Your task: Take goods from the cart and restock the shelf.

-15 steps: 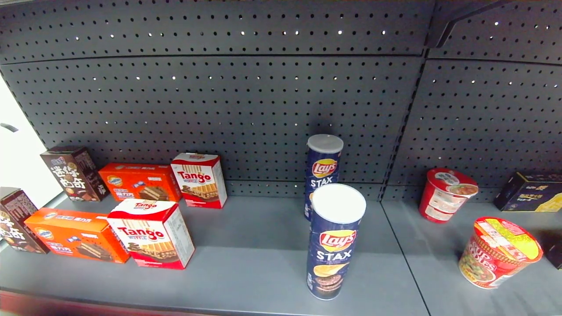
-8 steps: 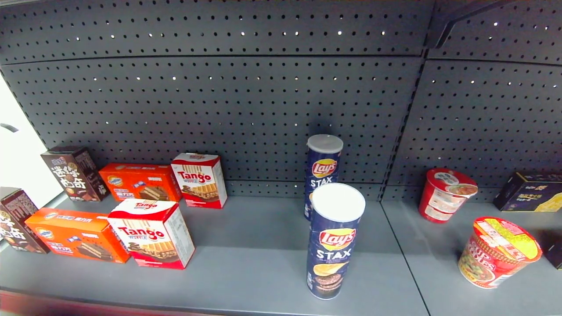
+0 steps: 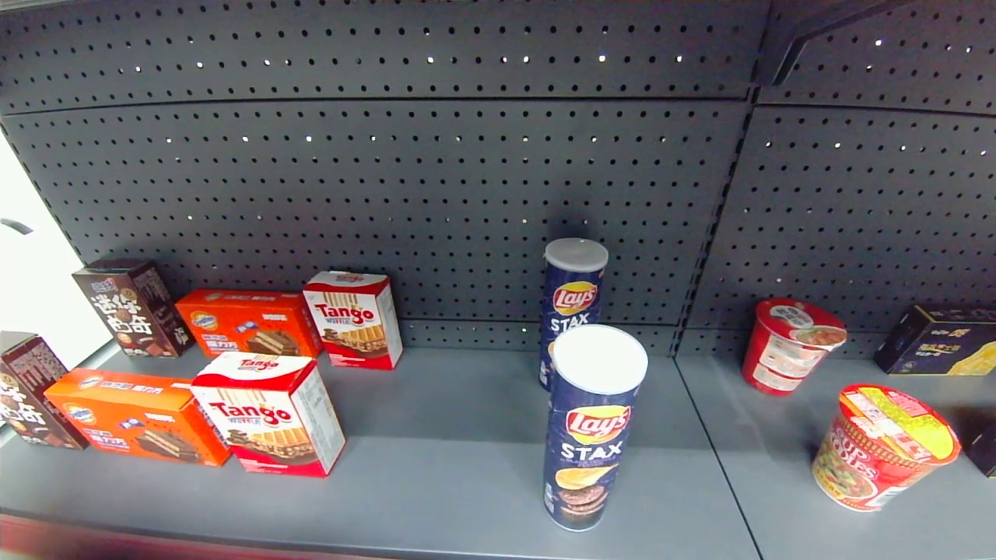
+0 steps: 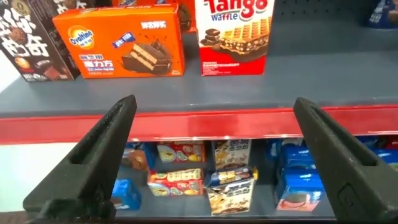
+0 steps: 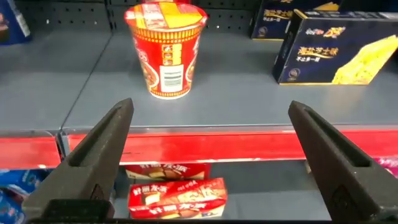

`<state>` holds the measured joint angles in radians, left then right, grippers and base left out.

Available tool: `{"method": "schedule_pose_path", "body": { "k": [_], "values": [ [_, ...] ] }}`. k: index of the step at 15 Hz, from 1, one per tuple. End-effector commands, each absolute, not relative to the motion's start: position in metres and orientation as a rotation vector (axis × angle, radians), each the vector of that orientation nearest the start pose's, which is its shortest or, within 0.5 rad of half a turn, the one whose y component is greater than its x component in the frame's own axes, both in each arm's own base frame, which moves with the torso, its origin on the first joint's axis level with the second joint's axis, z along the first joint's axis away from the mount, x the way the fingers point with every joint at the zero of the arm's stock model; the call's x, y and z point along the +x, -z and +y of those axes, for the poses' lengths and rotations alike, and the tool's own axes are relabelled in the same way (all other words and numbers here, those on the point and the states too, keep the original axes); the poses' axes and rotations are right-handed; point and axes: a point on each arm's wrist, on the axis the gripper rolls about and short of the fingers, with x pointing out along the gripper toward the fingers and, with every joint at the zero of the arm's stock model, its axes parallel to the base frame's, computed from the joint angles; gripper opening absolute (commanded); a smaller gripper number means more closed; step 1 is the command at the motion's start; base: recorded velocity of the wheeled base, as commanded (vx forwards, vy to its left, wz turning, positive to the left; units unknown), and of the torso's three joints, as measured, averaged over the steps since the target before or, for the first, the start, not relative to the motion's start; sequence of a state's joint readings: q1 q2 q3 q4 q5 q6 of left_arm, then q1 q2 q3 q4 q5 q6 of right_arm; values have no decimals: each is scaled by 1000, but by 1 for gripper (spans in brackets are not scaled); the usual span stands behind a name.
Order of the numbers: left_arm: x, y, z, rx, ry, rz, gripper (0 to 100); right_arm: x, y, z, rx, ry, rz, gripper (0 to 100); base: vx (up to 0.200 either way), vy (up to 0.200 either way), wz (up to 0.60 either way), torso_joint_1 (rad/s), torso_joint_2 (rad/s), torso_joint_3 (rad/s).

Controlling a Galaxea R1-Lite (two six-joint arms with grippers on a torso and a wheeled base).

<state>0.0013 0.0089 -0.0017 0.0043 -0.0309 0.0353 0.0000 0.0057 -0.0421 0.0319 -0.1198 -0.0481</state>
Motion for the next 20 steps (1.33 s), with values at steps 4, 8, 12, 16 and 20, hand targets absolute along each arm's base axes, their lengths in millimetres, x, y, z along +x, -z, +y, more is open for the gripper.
{"method": "schedule_pose_path", "body": {
  "k": [4,8,12,16,20],
  "values": [
    [-23,-75,-1,31,26,1,100,-26,-83,-2,-63,103,-3,100,0,0,0,0,0,0],
    [-23,-75,-1,29,26,1,100,-26,-83,-2,-76,97,-2,100,0,0,-150,1,2,1],
    [-23,-75,-1,29,26,1,100,-26,-84,-2,-75,92,-4,100,0,0,0,0,0,0],
    [-23,-75,-1,31,26,1,100,-26,-84,-2,-75,91,-4,100,0,0,0,0,0,0],
    [-23,-75,-1,35,29,1,100,-26,-83,-2,-76,91,-3,100,-100,0,0,1,1,1]
  ]
}}
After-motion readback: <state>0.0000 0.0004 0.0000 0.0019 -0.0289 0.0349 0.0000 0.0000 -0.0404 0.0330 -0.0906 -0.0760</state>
